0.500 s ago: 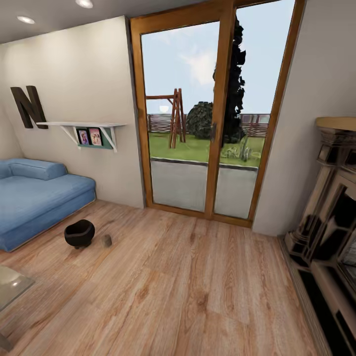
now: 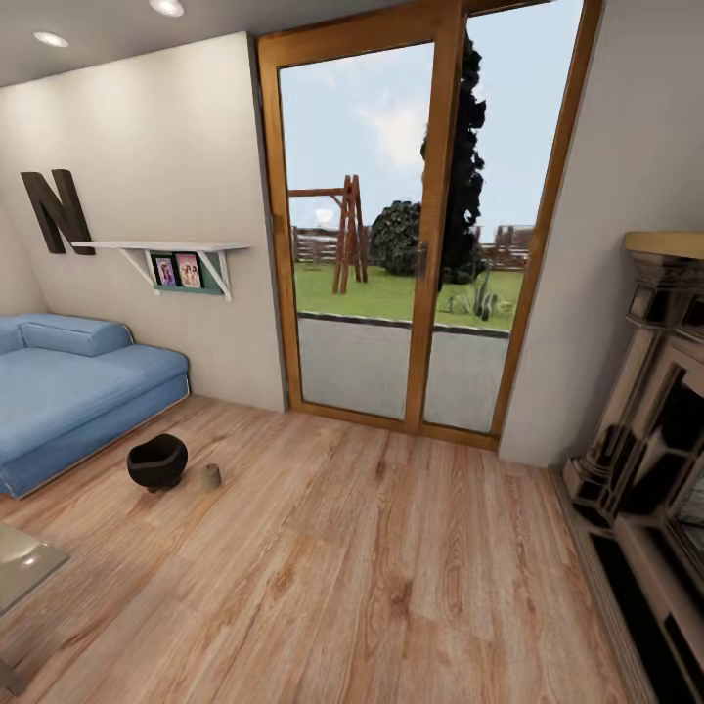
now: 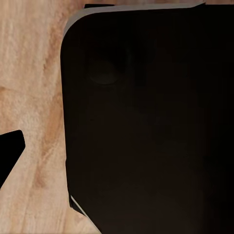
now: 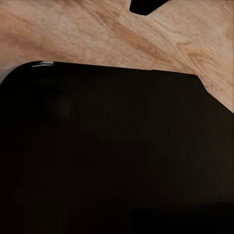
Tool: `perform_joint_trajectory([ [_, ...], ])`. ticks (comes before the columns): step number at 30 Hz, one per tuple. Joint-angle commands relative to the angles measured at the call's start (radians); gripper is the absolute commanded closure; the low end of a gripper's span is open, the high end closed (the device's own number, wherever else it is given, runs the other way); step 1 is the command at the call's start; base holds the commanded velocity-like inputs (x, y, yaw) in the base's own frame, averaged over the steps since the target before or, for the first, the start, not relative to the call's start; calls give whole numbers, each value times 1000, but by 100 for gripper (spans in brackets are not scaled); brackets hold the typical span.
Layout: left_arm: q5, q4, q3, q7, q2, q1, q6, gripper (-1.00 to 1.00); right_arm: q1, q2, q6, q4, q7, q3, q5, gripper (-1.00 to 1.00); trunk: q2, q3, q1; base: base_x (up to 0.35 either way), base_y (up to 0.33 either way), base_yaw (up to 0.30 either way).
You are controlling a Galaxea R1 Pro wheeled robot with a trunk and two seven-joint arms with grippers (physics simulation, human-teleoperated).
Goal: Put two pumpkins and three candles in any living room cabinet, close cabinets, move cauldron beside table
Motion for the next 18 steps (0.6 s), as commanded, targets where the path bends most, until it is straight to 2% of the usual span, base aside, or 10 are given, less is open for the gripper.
perform_joint_trajectory([
  [1,1,-1,1,0,-1,0,-2,-100,0,0,-8,1,0,0,3,-100,0,-1,0,0,0,0],
  [6,1,-2,0,0,-2,0,-3,-100,0,1,-16,1,-2,0,6,-100,0,-1,0,0,0,129],
  [18,1,-2,0,0,-3,0,-3,-100,0,1,-18,1,-2,2,8,-100,0,-1,0,0,0,269],
])
